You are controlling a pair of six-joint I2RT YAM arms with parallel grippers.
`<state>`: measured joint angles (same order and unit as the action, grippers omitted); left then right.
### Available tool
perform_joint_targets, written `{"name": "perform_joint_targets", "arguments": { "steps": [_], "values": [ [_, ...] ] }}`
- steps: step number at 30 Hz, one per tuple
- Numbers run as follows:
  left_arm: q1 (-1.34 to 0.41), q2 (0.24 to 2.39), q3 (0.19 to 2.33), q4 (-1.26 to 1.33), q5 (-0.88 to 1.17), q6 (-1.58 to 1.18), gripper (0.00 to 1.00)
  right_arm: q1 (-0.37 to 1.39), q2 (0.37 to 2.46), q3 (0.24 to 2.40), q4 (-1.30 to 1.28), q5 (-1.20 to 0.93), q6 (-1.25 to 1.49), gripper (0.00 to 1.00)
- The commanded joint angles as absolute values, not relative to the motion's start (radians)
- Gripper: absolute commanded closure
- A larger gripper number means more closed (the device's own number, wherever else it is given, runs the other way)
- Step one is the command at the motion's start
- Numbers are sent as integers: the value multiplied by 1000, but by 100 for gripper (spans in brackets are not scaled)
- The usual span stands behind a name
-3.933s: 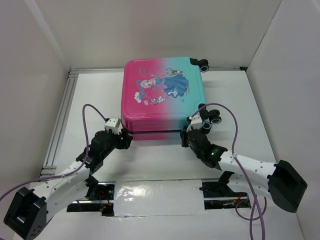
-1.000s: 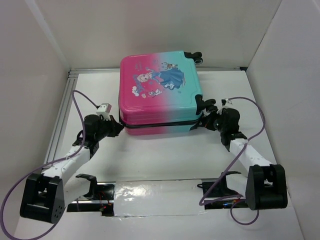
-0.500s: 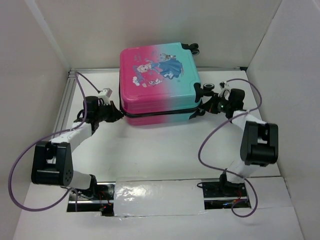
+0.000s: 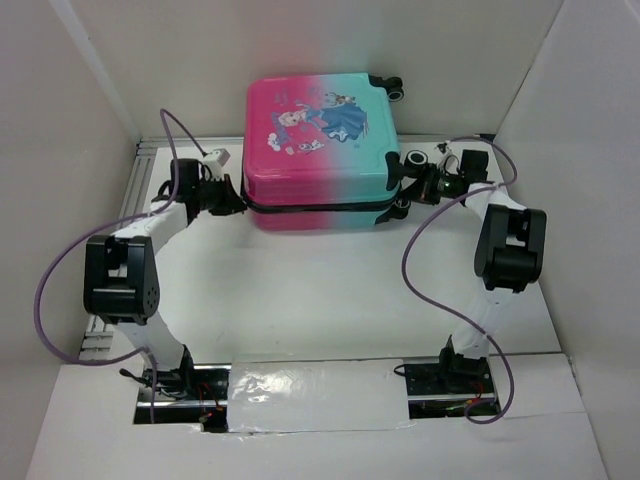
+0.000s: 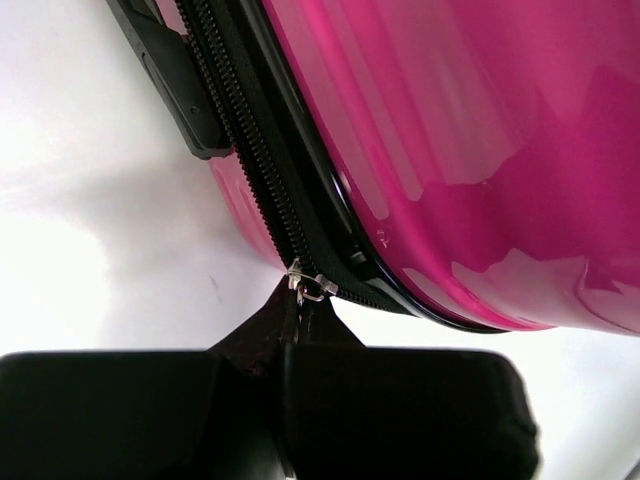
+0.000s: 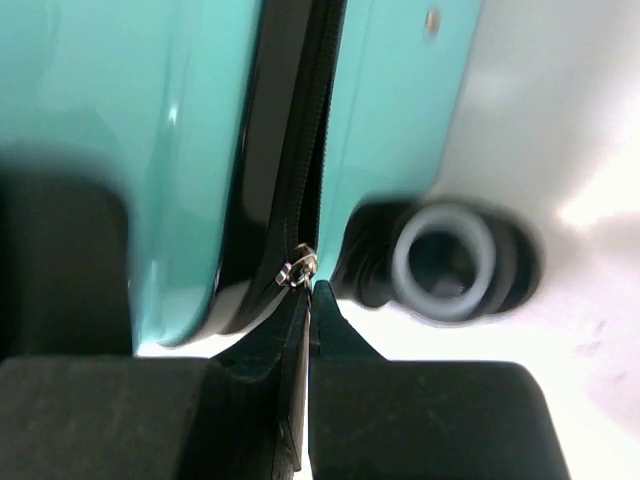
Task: Pack the luggage
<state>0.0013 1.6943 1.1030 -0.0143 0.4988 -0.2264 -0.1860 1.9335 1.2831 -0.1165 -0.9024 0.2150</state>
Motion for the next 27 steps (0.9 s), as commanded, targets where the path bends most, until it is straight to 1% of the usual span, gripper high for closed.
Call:
{"name": "perform_joint_targets", "arguments": {
  "steps": [1, 3, 4, 7, 12, 13, 15, 16, 17, 18, 19, 20, 21, 22, 24, 25, 27],
  "values": [
    [141, 1726, 1276, -10, 348, -115, 100, -241, 2053, 1504, -92, -511, 131, 100],
    [152, 1768, 1372, -38, 385, -83, 100, -216, 2129, 1619, -196, -502, 68, 100],
    [152, 1816, 1403, -47, 402, -71, 100, -216, 2208, 1743, -233, -489, 49, 100],
    [152, 1893, 1541, -92, 411, -48, 100, -192, 2296, 1921, -317, -439, 25, 100],
    [161, 2118, 1759, -115, 426, -58, 100, -192, 2414, 2058, -282, -451, 63, 100],
    [161, 2153, 1840, -115, 426, -58, 100, -180, 2433, 2081, -258, -451, 77, 100],
    [152, 2232, 1932, -106, 439, -98, 100, -169, 2511, 2182, -247, -451, 98, 100],
    [152, 2309, 2032, -106, 439, -107, 100, -152, 2540, 2221, -247, -442, 110, 100],
    [152, 2347, 2081, -106, 439, -120, 100, -141, 2571, 2312, -247, -410, 110, 100],
    [152, 2382, 2129, -95, 419, -145, 100, -132, 2633, 2354, -247, -393, 110, 100],
    [152, 2413, 2211, -86, 410, -158, 100, -115, 2657, 2390, -238, -378, 110, 100],
    [152, 2462, 2238, -69, 391, -176, 100, -115, 2681, 2432, -223, -342, 120, 100],
    [152, 2494, 2276, 16, 336, -216, 100, -104, 2721, 2442, -169, -310, 150, 100],
    [152, 2494, 2276, 17, 336, -238, 100, -104, 2721, 2442, -134, -310, 150, 100],
    [140, 2523, 2276, 99, 245, -287, 100, -95, 2741, 2442, -62, -295, 170, 100],
    [130, 2523, 2276, 180, 221, -310, 100, -86, 2758, 2430, 15, -285, 188, 100],
    [117, 2565, 2289, 260, 160, -322, 100, -75, 2796, 2445, 78, -247, 210, 100]
  ]
}}
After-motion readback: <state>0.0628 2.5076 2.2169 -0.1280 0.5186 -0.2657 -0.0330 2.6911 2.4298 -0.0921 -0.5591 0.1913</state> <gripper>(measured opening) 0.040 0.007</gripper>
